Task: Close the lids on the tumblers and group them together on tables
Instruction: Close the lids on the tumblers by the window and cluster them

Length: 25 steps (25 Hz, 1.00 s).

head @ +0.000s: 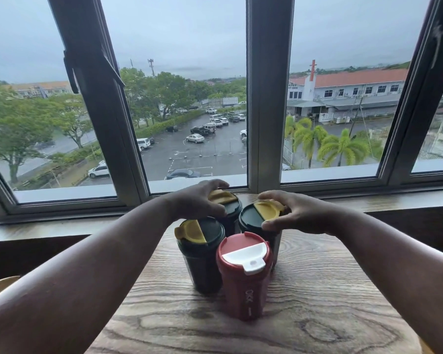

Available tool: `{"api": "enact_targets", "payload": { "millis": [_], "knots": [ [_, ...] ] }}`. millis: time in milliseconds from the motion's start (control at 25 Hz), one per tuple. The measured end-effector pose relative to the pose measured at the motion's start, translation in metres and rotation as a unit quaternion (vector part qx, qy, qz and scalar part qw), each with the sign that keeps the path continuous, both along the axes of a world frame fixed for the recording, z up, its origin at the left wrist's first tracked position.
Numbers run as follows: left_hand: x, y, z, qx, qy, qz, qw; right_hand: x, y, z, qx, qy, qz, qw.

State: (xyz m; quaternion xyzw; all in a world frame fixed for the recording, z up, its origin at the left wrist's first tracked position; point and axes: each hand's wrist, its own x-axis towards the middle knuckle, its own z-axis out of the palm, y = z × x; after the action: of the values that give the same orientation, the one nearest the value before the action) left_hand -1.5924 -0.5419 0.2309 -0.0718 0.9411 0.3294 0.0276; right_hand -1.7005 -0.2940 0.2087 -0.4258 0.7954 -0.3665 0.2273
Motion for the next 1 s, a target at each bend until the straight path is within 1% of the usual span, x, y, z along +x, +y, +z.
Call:
{"api": "enact_targets", "payload": {
  "millis": [80, 160, 200, 320, 400, 520, 600, 680, 840, 1000],
  "knots": [
    [0.016, 0.002, -0.004, -0.034, 0.077, 0.031, 0.996, 0.001, -0.006, 0.009, 0.009, 0.047, -0.018, 0.999],
    [0.040, 0.002, -0.010, -0.033, 0.140, 0.053, 0.988, 0.002, -0.017, 0.018, 0.002, 0.098, -0.031, 0.995],
    [0.054, 0.002, -0.014, -0.024, 0.152, 0.053, 0.987, 0.003, -0.025, 0.023, 0.002, 0.129, -0.031, 0.991],
    [0.084, 0.000, -0.023, 0.012, 0.146, 0.042, 0.988, 0.004, -0.058, 0.031, 0.026, 0.198, -0.005, 0.980],
    [0.093, -0.004, -0.029, 0.032, 0.138, 0.028, 0.990, 0.003, -0.082, 0.034, 0.055, 0.193, 0.027, 0.979],
    [0.099, -0.006, -0.037, 0.065, 0.125, 0.029, 0.990, -0.003, -0.107, 0.034, 0.099, 0.115, 0.089, 0.984],
    [0.101, -0.005, -0.044, 0.066, 0.140, 0.050, 0.987, -0.011, -0.114, 0.031, 0.110, 0.083, 0.112, 0.984],
    [0.101, -0.002, -0.049, 0.053, 0.165, 0.074, 0.982, -0.015, -0.114, 0.029, 0.108, 0.073, 0.115, 0.985],
    [0.102, 0.000, -0.049, 0.028, 0.178, 0.100, 0.979, -0.014, -0.109, 0.030, 0.134, 0.106, 0.115, 0.979],
    [0.107, 0.000, -0.046, 0.028, 0.168, 0.097, 0.981, -0.010, -0.109, 0.029, 0.125, 0.142, 0.109, 0.976]
  ]
}}
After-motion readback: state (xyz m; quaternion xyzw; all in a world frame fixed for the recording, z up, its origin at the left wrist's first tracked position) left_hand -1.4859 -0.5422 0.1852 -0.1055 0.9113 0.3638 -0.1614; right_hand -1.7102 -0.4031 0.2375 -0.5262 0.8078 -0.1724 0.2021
